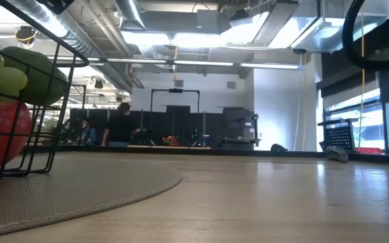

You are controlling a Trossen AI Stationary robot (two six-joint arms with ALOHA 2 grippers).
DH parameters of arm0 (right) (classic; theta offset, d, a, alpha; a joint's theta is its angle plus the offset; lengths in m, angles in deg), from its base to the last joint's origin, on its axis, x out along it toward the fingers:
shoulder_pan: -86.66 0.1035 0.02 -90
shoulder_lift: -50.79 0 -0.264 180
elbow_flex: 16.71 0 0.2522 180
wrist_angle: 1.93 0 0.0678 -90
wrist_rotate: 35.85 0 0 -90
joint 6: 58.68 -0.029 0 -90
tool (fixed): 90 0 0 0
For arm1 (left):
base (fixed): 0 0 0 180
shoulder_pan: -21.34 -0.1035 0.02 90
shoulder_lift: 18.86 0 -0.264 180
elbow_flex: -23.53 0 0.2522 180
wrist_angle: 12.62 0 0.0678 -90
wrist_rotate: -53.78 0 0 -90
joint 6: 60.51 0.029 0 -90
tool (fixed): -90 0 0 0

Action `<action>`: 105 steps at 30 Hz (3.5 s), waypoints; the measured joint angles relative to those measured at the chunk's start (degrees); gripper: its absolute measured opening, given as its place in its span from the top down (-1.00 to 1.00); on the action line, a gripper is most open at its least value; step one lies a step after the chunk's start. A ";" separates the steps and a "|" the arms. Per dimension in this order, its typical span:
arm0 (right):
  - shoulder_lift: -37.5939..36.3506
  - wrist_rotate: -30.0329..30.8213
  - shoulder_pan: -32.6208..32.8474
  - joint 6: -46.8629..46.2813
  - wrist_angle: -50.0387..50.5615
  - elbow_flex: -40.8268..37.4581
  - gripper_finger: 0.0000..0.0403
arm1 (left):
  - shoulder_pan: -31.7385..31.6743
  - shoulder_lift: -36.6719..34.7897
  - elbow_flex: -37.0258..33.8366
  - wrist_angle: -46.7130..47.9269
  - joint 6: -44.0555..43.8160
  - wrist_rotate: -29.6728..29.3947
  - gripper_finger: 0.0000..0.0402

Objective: Build produce basket
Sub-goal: Put the yellow lemon into the wire basket, then put the purple eggplant into the wire basket

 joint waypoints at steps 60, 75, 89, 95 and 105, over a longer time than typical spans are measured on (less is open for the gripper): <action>13.40 3.07 -30.64 103.03 -53.07 40.03 0.21 | 0.02 -5.52 0.00 -0.20 -1.98 29.58 0.65; 22.42 2.91 -30.71 118.57 -66.33 40.04 0.21 | 0.02 -5.75 -0.02 -0.35 -7.99 28.98 0.65; 25.94 3.49 -30.82 125.22 -68.00 40.04 0.20 | 0.00 -5.75 -0.02 -0.36 -7.96 26.17 0.65; 25.94 10.33 -30.77 126.14 -67.96 40.04 -0.19 | 0.00 -5.75 -0.02 -0.36 -7.95 26.05 0.65; 25.77 6.91 -30.60 126.11 -68.02 40.04 -0.31 | 0.00 -5.75 -0.02 -0.35 -7.93 25.99 0.65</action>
